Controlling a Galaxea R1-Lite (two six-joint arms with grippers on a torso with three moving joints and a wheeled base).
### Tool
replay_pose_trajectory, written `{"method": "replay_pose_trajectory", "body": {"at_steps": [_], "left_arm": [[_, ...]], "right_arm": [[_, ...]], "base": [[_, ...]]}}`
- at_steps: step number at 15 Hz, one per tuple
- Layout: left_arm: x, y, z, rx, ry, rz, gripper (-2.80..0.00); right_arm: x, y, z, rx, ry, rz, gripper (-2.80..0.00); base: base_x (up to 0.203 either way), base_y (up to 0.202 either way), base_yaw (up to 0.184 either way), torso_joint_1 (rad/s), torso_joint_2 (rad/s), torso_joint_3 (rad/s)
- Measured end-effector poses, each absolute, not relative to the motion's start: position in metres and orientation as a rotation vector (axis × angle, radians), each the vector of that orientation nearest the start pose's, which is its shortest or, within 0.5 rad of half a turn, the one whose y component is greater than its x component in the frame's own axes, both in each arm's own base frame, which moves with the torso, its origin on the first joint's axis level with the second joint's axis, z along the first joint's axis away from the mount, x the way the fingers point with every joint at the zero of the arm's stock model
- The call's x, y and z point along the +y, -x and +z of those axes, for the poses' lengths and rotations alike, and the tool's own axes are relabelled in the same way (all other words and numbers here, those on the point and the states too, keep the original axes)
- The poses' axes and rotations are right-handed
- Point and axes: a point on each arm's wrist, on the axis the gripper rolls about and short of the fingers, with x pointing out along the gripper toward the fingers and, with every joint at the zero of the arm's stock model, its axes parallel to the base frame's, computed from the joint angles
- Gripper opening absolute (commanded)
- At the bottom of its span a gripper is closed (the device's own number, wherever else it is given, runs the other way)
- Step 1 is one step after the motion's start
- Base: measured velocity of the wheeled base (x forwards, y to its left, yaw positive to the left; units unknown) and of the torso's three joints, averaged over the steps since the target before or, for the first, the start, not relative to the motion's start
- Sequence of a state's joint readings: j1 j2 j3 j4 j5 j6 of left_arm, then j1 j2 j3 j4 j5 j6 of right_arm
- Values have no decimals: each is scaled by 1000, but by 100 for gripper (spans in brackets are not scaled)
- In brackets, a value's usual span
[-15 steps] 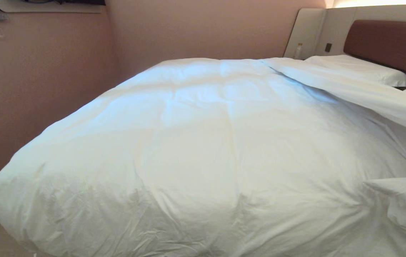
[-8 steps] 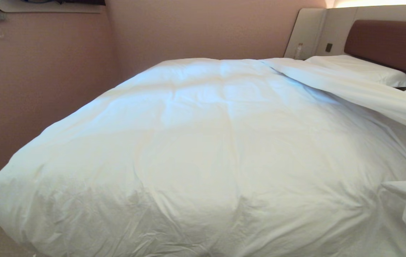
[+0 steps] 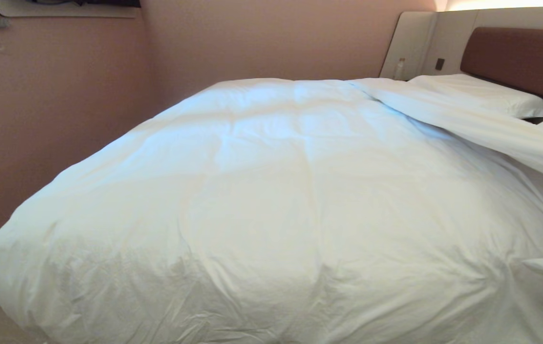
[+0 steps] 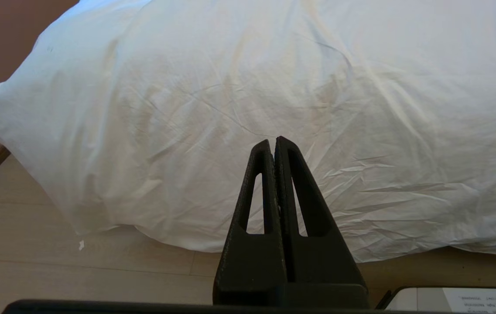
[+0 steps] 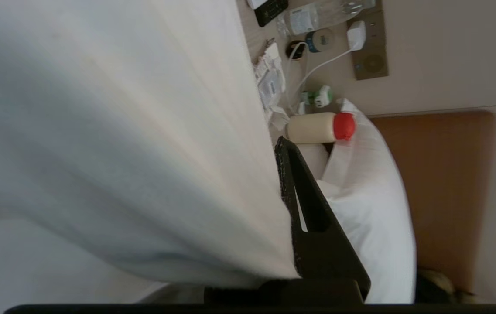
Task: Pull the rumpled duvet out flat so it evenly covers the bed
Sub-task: Flatten the corners of the folded blanket
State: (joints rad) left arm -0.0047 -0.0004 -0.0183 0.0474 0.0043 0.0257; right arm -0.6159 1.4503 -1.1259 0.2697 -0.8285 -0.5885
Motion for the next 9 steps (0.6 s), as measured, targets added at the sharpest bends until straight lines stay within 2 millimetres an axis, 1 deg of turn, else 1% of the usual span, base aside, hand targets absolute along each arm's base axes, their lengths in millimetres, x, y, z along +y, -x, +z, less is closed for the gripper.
{"method": "replay_pose_trajectory", "body": {"at_steps": [3,6,7,9], "left_arm": [[0,24,76,29,-26,-1,-280],[0,24,76,28,-26,-1,-280],[0,24,76,29,-26,-1,-280],[0,24,76,28,-26,-1,-280]], "right_arm": [[-168,-170,264,987,455,-1177,-280],[-188,-158,260,963,366,-1140,-280],[-192,-155,259,956,344,-1116,-280],[-193,-152,259,929,321,-1052,-280]], "base": [[0,0,0,0,0,0],[0,0,0,0,0,0],[0,0,0,0,0,0],[0,0,0,0,0,0]]}}
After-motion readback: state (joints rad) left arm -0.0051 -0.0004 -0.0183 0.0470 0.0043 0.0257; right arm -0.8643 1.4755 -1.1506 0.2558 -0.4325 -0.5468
